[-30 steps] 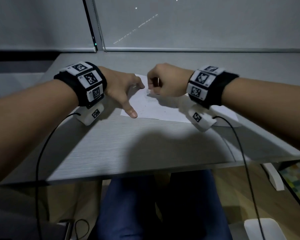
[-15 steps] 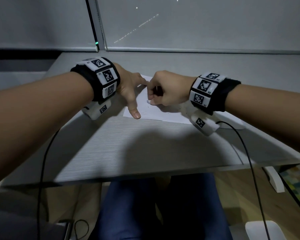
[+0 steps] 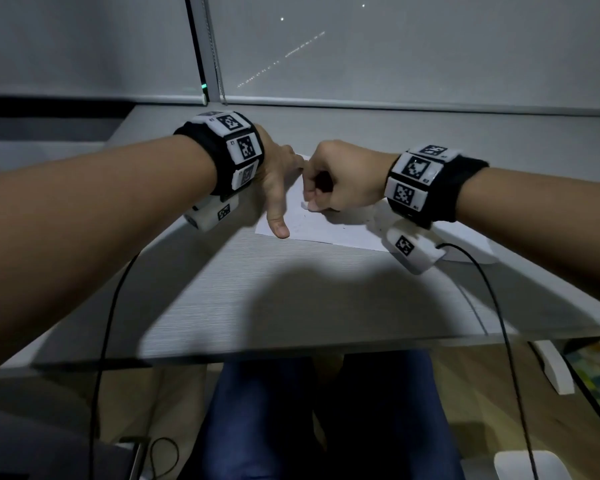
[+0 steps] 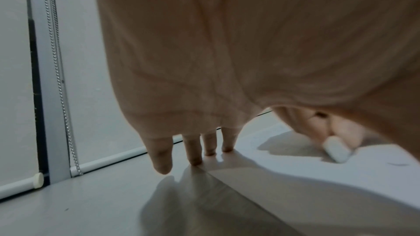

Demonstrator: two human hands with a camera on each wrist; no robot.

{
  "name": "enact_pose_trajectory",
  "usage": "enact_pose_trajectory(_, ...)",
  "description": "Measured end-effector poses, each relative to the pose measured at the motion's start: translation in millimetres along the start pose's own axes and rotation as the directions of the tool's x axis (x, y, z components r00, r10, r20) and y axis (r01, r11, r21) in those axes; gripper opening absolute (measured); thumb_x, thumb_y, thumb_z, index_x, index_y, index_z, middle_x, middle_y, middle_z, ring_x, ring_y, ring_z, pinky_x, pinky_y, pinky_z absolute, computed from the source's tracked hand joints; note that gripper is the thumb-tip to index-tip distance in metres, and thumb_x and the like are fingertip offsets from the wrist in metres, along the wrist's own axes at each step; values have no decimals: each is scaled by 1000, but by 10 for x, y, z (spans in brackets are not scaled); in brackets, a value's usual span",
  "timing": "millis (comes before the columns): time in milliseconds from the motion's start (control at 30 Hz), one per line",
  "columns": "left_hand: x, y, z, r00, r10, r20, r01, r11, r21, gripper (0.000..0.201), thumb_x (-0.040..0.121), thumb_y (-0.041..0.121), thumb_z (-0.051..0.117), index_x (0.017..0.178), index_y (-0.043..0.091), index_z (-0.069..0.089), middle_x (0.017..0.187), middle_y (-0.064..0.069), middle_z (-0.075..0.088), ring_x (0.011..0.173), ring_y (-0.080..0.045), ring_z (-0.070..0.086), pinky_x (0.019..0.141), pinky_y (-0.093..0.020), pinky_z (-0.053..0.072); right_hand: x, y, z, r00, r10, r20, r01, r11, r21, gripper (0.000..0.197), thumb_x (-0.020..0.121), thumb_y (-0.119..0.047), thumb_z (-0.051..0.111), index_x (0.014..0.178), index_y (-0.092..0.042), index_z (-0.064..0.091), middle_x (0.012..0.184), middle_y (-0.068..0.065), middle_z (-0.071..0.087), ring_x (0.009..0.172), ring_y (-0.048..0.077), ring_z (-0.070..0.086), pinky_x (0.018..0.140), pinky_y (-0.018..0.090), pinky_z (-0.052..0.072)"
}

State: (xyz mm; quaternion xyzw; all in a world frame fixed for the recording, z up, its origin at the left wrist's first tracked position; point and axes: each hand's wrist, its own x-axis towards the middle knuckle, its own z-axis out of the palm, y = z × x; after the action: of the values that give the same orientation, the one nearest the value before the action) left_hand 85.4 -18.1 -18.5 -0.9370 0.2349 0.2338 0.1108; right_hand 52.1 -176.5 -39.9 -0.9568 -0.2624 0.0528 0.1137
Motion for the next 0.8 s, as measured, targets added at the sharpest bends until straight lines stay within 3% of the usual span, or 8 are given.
enact_pose_trajectory(100,20,33,-4,1000,-18,-3,18,1000,22,140,50,55,99,163,30,21,159,-6,30,147,-36,36,102,-48,49,104,20,-19,998,34,-52,-34,999,1,7,84,-20,80,78,-16,78,73,-4,73,66,10,65,68,24,53)
enact_pose_trajectory(233,17,46,2,998,-38,47,38,999,8,150,40,61,96,165,18,25,162,-8,29,148,-35,36,111,-48,47,237,-20,19,990,82,-112,-83,997,-6,8,83,-12,73,76,-13,75,71,-1,71,70,20,68,71,32,60)
enact_pose_trajectory(333,4,29,3,998,-39,49,38,999,11,143,44,59,98,163,23,29,160,-7,30,146,-36,39,108,-48,49,150,-37,38,996,37,-77,-37,999,-5,7,87,-15,74,81,-12,75,74,-2,71,71,16,67,70,29,56)
enact_pose_trajectory(433,0,19,-4,999,-25,21,25,1000,4,127,54,48,101,160,31,31,160,-4,35,144,-35,42,94,-43,48,6,-29,-18,999,-36,24,37,999,-18,8,88,-22,80,84,-16,77,76,-7,72,68,1,64,66,18,49)
enact_pose_trajectory(500,-2,29,0,1000,-25,2,25,999,24,128,54,48,100,160,32,29,160,-5,35,144,-35,42,93,-43,47,12,-3,-40,999,-40,28,40,999,-21,8,87,-23,82,82,-18,77,72,-11,70,63,-4,62,64,16,47)
enact_pose_trajectory(667,0,52,3,997,-47,63,46,999,25,142,48,60,96,165,22,25,162,-7,28,149,-35,34,113,-50,44,216,-18,-3,994,59,-91,-62,998,-32,8,85,-11,72,78,-14,74,69,-4,68,69,20,66,74,38,62)
enact_pose_trajectory(733,-18,55,-9,996,-60,72,58,998,29,138,48,60,96,163,20,30,162,-6,31,147,-35,37,110,-48,46,199,-22,15,995,55,-88,-57,998,-25,8,87,-13,72,79,-14,73,71,-4,68,71,20,66,75,39,63)
enact_pose_trajectory(800,-25,38,-14,997,-59,40,58,998,6,129,54,51,99,161,26,32,161,-4,32,146,-35,39,100,-45,49,97,-11,35,998,15,-58,-16,1000,-15,7,90,-18,74,85,-14,74,77,-2,71,75,19,68,75,35,60)
